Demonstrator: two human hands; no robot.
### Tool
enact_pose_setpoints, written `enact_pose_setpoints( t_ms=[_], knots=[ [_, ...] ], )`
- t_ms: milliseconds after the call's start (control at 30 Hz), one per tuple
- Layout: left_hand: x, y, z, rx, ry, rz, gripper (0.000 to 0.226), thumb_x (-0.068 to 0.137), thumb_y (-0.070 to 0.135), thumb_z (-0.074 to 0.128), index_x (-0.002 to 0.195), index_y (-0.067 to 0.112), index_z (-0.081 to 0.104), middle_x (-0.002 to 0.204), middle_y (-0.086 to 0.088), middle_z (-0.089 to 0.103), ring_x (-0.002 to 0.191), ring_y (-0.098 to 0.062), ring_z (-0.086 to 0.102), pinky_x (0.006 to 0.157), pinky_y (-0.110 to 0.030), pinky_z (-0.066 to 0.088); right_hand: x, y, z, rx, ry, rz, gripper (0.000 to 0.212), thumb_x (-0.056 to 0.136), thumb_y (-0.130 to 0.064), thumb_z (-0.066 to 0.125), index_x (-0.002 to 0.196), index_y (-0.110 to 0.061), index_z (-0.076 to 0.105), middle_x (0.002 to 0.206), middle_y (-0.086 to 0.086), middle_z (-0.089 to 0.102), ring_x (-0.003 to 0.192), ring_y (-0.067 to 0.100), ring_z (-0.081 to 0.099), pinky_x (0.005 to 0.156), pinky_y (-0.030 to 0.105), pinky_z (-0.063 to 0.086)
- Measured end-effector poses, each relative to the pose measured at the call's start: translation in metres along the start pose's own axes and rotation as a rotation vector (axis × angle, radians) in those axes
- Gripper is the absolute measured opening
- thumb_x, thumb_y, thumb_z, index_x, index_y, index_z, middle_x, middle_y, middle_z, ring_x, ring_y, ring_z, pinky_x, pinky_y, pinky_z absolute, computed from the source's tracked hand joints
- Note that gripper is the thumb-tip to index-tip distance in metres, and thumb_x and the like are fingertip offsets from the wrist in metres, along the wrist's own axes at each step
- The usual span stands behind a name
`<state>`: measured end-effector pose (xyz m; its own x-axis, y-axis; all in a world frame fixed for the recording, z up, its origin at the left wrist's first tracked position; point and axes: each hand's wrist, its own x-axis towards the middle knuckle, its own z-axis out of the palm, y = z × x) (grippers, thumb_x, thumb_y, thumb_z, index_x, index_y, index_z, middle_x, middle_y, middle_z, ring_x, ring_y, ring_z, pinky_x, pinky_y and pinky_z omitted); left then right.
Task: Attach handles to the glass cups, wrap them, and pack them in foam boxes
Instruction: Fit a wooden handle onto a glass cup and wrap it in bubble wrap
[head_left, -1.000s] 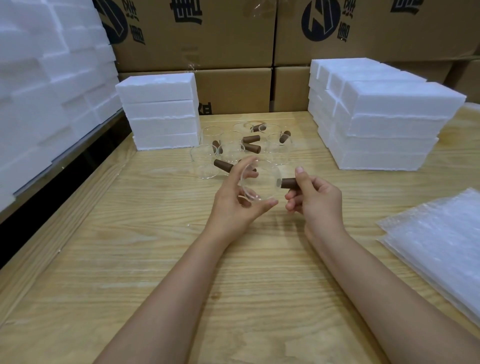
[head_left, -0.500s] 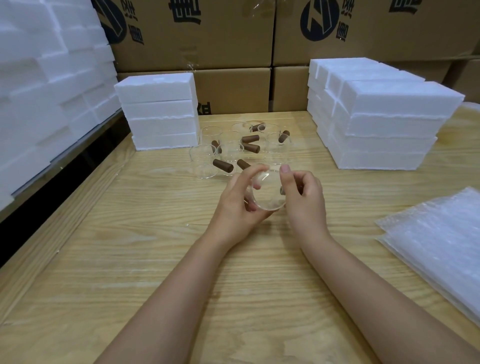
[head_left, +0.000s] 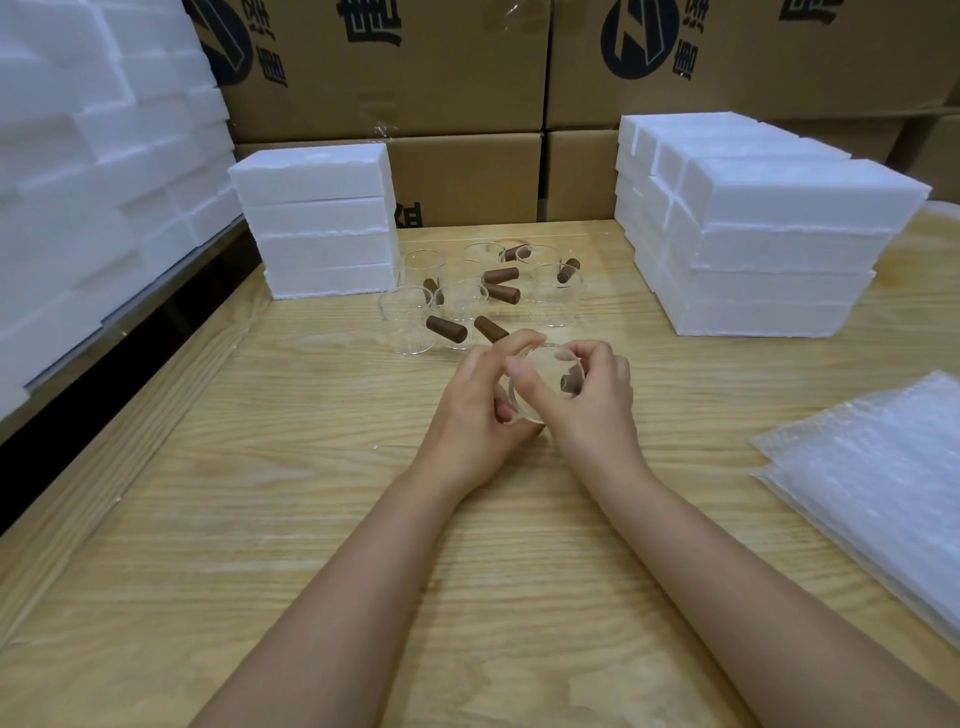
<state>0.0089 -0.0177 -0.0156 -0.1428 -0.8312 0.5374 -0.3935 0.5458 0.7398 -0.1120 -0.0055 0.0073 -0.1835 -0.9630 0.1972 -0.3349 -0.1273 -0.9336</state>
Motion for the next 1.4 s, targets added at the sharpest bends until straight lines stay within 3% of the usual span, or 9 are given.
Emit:
enact_pose_setpoints(
  t_ms=[133,300,467,600,733,867,1000,1167,1400],
  knots=[
    [0.000,0.003,-0.001,-0.016,0.023,-0.019,0.067,0.069,0.013,0.069,0.118,0.053,0.047,0.100,0.009,0.049,0.076,-0.005,0.051,0.063,-0.007,0.041,-0.003,0.001,0.001,-0.056,-0.006,-0.044,0.063,0.060,-0.058,0.073,0.107,-0.029,0.044,0.105,-0.003,0.040,0.104,0.016,0.037,0.093,0.026,0.033],
    [-0.001,0.004,0.001,0.024,0.017,0.028,0.073,0.069,0.002,0.071,0.120,0.048,0.045,0.107,0.008,0.053,0.078,-0.014,0.052,0.065,-0.006,0.040,-0.005,0.003,0.006,-0.008,0.067,-0.026,0.051,0.071,-0.055,0.070,0.104,-0.028,0.043,0.108,-0.003,0.046,0.103,0.018,0.041,0.087,0.019,0.021],
    [-0.002,0.005,0.002,0.068,-0.014,0.065,0.072,0.070,0.005,0.072,0.126,0.040,0.044,0.108,0.020,0.048,0.076,0.006,0.049,0.062,-0.004,0.038,-0.004,0.003,0.009,0.092,0.141,0.028,0.038,0.082,-0.062,0.053,0.094,-0.027,0.045,0.089,-0.014,0.039,0.090,0.012,0.035,0.094,0.027,0.024],
    [0.000,0.005,0.001,0.055,-0.008,0.063,0.074,0.070,0.006,0.075,0.123,0.045,0.042,0.108,0.019,0.049,0.072,-0.001,0.048,0.063,-0.005,0.037,-0.002,0.003,0.006,0.118,0.124,0.005,0.031,0.096,-0.052,0.038,0.089,-0.024,0.048,0.096,-0.007,0.049,0.098,0.012,0.036,0.092,0.026,0.021],
    [0.001,0.006,-0.002,0.034,0.010,0.024,0.073,0.072,0.014,0.081,0.120,0.051,0.040,0.108,0.014,0.051,0.072,-0.003,0.050,0.064,-0.006,0.040,0.000,0.003,-0.001,0.107,0.070,-0.089,0.037,0.089,-0.049,0.028,0.089,-0.022,0.053,0.087,-0.013,0.047,0.096,0.007,0.039,0.101,0.032,0.025],
    [0.002,0.005,-0.005,-0.043,0.054,-0.070,0.075,0.071,0.018,0.084,0.117,0.057,0.040,0.110,0.011,0.054,0.064,-0.004,0.049,0.065,-0.016,0.049,0.005,0.007,-0.009,0.139,-0.084,-0.211,0.017,0.100,-0.030,0.042,0.095,-0.038,0.056,0.097,-0.016,0.046,0.113,0.019,0.044,0.107,0.040,0.032],
    [0.003,0.006,-0.007,-0.141,0.061,-0.175,0.073,0.073,0.014,0.083,0.119,0.054,0.041,0.117,0.003,0.056,0.062,-0.006,0.048,0.068,-0.027,0.054,0.010,0.011,-0.018,0.203,-0.250,-0.309,0.026,0.095,-0.017,0.054,0.120,-0.025,0.057,0.105,-0.009,0.049,0.109,0.015,0.051,0.093,0.016,0.040],
    [0.003,0.005,-0.007,-0.208,0.045,-0.239,0.066,0.076,0.013,0.080,0.130,0.032,0.046,0.116,-0.003,0.056,0.060,-0.014,0.044,0.058,-0.021,0.047,0.015,0.017,-0.020,0.120,-0.293,-0.348,0.047,0.082,-0.016,0.071,0.126,-0.026,0.054,0.106,-0.008,0.047,0.102,0.009,0.050,0.090,0.015,0.038],
    [0.002,0.001,-0.004,-0.161,0.045,-0.229,0.066,0.076,0.013,0.079,0.131,0.032,0.047,0.107,0.002,0.056,0.058,-0.007,0.045,0.058,-0.013,0.043,0.012,0.017,-0.016,0.096,-0.197,-0.311,0.053,0.065,-0.038,0.080,0.113,-0.035,0.057,0.107,-0.011,0.051,0.107,0.016,0.055,0.088,0.013,0.040]
  ],
)
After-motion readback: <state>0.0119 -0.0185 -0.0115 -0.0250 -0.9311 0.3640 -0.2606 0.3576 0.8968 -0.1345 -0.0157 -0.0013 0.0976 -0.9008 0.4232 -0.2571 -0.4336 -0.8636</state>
